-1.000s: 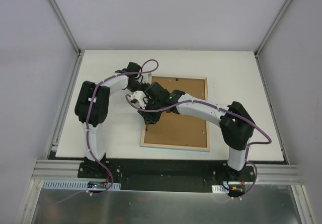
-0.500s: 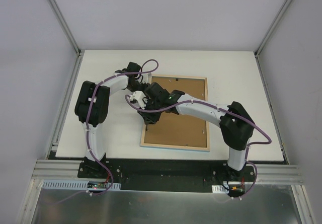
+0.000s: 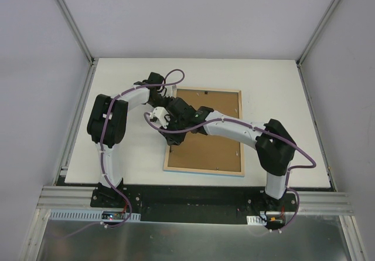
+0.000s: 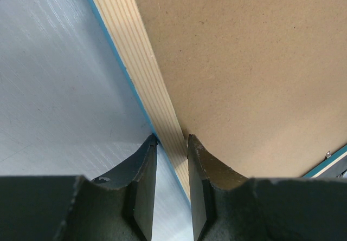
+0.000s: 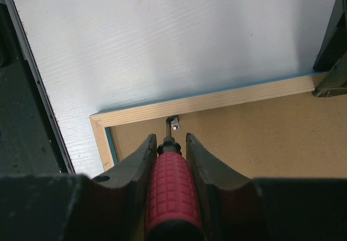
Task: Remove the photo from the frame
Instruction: Release the photo frame item from the photo frame.
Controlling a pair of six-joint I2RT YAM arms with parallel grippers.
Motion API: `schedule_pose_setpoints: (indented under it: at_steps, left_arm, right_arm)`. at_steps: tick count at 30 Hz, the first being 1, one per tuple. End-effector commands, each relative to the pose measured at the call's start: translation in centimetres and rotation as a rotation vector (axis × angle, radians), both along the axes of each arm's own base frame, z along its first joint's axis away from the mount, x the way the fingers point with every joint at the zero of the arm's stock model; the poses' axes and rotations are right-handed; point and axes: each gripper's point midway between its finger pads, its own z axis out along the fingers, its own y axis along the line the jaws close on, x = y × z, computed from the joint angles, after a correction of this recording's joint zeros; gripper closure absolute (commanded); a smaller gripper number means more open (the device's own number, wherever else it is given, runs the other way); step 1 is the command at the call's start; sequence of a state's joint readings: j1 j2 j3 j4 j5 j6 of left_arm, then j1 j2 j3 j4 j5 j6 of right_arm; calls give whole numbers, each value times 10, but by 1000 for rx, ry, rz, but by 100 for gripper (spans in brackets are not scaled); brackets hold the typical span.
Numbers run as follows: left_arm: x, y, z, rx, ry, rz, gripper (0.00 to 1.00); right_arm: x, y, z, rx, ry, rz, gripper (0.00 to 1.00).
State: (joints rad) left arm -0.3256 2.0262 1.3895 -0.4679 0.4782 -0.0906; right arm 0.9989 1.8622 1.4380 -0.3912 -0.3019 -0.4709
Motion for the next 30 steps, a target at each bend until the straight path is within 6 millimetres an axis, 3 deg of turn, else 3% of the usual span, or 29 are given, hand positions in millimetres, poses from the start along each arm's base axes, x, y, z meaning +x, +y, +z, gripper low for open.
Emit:
schedule_pose_setpoints:
  at_steps: [1, 30]
  left_arm:
    - [-13, 14, -33, 71, 60, -13, 91]
    - [-13, 15, -33, 67, 63, -8, 100]
  right_arm:
    - [28, 3, 14, 10, -125, -58, 99]
    - [41, -1, 15, -14, -191, -107, 99]
